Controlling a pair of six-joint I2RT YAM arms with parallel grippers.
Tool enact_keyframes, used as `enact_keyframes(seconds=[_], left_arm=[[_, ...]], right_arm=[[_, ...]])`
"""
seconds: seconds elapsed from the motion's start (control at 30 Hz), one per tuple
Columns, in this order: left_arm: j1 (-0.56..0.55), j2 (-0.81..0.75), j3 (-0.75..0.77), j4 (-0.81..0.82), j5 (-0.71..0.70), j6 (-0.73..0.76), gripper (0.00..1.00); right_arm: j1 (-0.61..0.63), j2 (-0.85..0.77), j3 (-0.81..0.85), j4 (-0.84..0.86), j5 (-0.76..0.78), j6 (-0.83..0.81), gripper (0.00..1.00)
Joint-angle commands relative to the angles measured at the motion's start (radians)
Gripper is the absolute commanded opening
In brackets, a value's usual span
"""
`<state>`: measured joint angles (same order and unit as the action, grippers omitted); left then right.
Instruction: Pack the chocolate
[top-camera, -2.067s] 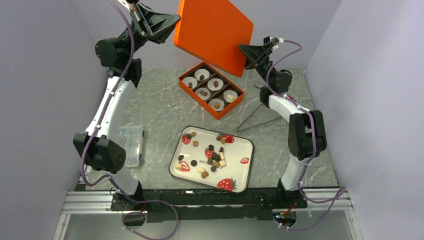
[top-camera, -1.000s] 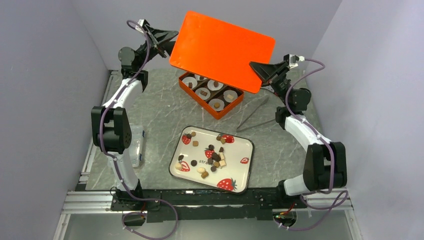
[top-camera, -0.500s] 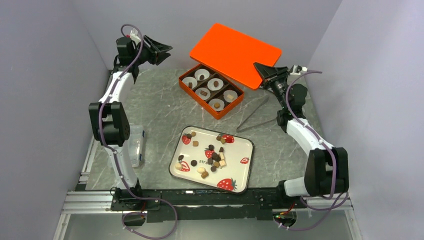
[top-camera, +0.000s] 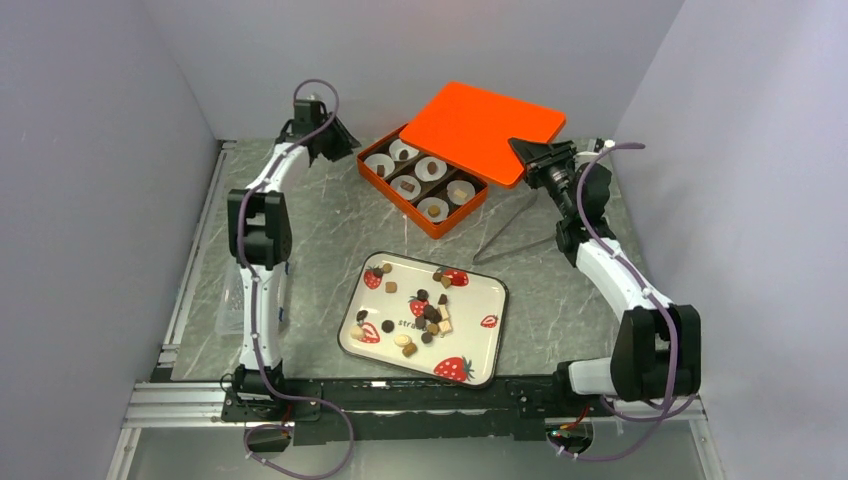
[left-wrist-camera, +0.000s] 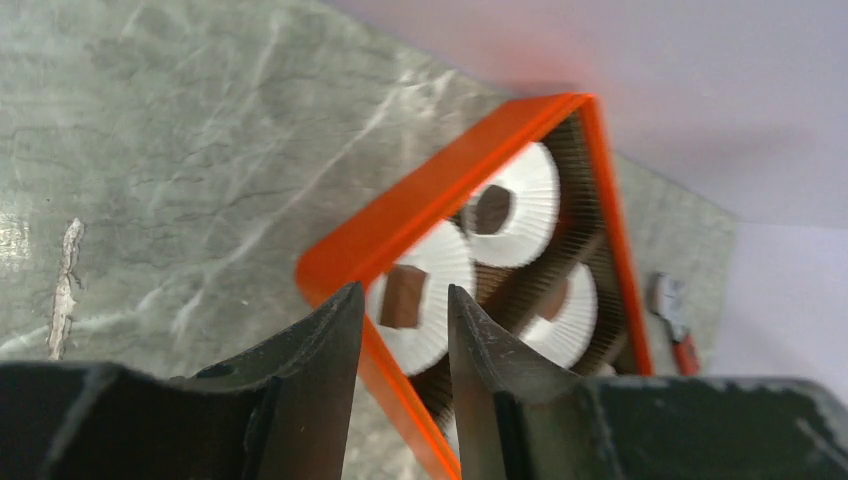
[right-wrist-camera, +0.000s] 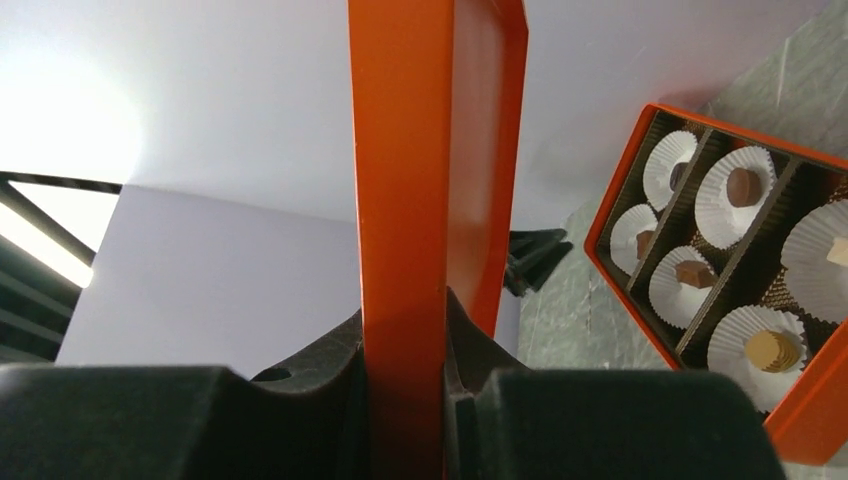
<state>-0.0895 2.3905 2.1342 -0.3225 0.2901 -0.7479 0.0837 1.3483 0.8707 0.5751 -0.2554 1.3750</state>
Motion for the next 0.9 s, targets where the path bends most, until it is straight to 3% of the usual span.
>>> enact_keyframes(seconds=[0.0,0.27,0.57,0.87], left_arm=[[-0.019,0.065,0.083,0.008,-0.116,0.006,0.41],[-0.045,0.126,0.131,0.003,-0.135,0.047,0.4],[-0.057,0.114,0.102,-0.107,-0.19,0.078,0.31],[-0.074,0.017,-0.032,-0.125,-0.223,0.105,0.18]], right_arm=[[-0.003,-0.079,0.052,0.029,0.009,-0.06,0.0],[-0.002,-0.108,0.038,-0.006,-0.006,-0.116,0.0],[-0.003,-0.08,0.03,0.024,-0.04,-0.101,0.0],[-0.003,-0.073,0.022,0.042,-0.055,-0.089,0.0]])
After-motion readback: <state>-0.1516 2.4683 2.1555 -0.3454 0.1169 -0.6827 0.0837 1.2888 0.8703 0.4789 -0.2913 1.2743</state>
